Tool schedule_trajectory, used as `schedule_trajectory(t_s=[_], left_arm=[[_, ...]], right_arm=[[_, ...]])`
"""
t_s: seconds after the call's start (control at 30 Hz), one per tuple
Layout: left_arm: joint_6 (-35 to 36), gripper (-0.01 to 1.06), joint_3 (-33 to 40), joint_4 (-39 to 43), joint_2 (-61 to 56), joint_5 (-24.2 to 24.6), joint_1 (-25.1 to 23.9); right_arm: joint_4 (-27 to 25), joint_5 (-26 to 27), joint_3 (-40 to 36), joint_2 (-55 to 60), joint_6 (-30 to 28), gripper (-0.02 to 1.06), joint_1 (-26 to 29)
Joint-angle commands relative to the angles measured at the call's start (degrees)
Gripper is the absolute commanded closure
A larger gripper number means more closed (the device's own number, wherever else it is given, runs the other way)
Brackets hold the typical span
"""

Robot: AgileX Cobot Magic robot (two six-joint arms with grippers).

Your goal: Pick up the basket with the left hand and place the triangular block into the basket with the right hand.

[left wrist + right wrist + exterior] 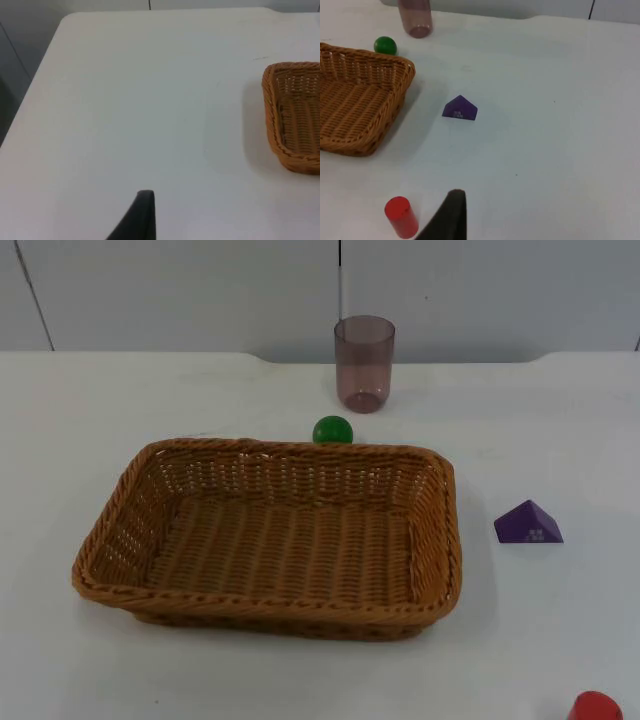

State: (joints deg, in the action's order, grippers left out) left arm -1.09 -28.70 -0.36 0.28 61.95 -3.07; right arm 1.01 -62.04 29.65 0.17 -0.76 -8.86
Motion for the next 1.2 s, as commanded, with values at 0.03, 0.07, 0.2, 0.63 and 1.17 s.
schedule_trajectory(t_s=[0.03, 0.07, 0.2, 0.63, 1.17], left_arm=[[-0.1, 0.0, -0.5, -2.0, -0.1, -0.3, 0.0], [-0.1, 0.0, -1.0, -2.8, 1.3, -0.5, 0.0], [-0.1, 0.0, -3.0, -4.1, 6.7, -1.4, 0.0], [-0.1, 0.0, -8.7, -5.0, 32.3, -7.6, 0.0], [-0.1, 0.0, -9.4, -5.3, 50.6, -11.7, 0.0]], right_arm=[[-0.3, 1.2, 1.2, -0.2, -0.2, -0.01, 0.3], [-0.3, 1.6, 1.9, 1.2, -0.2, -0.01, 0.3], [-0.2, 4.2, 4.6, 8.1, -0.2, -0.01, 0.3], [-0.3, 15.1, 11.9, 34.6, -0.2, -0.01, 0.3], [-0.1, 19.3, 12.1, 54.6, -0.2, -0.01, 0.3]])
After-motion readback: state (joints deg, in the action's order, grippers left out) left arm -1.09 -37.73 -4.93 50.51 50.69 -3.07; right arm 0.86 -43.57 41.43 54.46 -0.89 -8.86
